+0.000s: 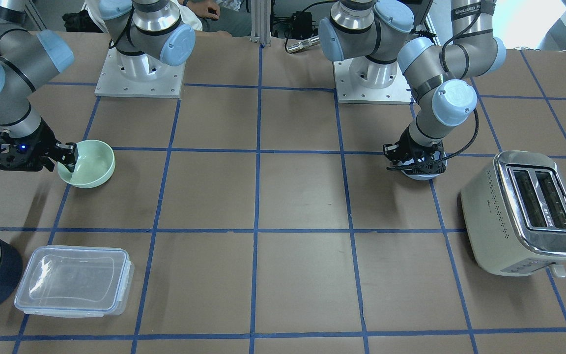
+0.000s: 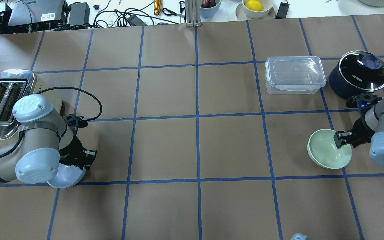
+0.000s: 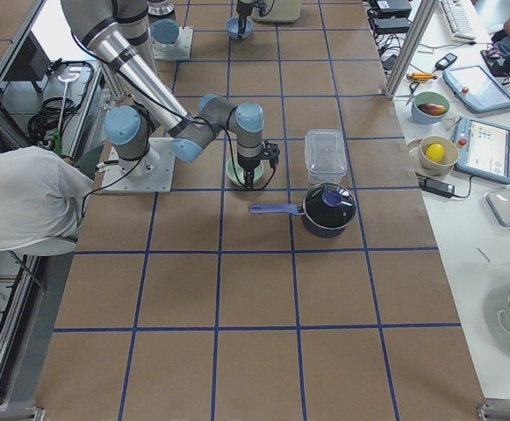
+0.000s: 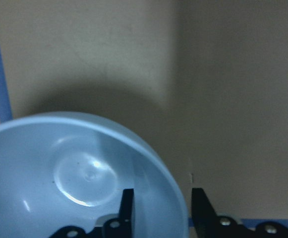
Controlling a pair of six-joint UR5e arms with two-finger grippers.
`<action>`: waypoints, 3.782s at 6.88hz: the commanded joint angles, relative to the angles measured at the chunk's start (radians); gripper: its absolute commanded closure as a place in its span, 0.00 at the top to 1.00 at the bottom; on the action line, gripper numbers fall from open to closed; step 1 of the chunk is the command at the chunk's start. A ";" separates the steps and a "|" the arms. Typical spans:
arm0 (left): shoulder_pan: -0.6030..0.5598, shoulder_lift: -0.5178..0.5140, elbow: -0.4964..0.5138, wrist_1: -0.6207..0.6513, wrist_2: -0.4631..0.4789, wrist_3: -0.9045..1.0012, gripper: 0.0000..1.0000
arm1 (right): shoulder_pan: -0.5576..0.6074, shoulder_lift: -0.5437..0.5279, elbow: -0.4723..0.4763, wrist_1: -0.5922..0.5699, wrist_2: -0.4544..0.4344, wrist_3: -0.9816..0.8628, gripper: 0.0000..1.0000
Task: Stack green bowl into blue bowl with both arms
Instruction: 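Close left gripper on blue bowl rim while right gripper grips green bowl, then carry blue bowl with left gripper while right gripper carries green bowl centerward, then release blue bowl with left gripper while right gripper lowers green bowl into it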
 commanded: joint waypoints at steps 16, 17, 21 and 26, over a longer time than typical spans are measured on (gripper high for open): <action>-0.604 -0.394 0.751 0.021 -0.229 -0.827 1.00 | 0.477 0.098 -0.462 0.354 0.227 0.664 0.00; -0.533 -0.342 0.763 -0.038 -0.232 -0.720 1.00 | 0.506 0.118 -0.486 0.345 0.294 0.718 0.00; -0.321 -0.080 0.761 -0.484 -0.102 -0.254 1.00 | 0.806 0.357 -0.747 0.337 0.235 0.988 0.00; -0.315 0.038 0.765 -0.565 -0.094 -0.230 1.00 | 0.824 0.419 -0.702 0.281 0.110 0.973 0.00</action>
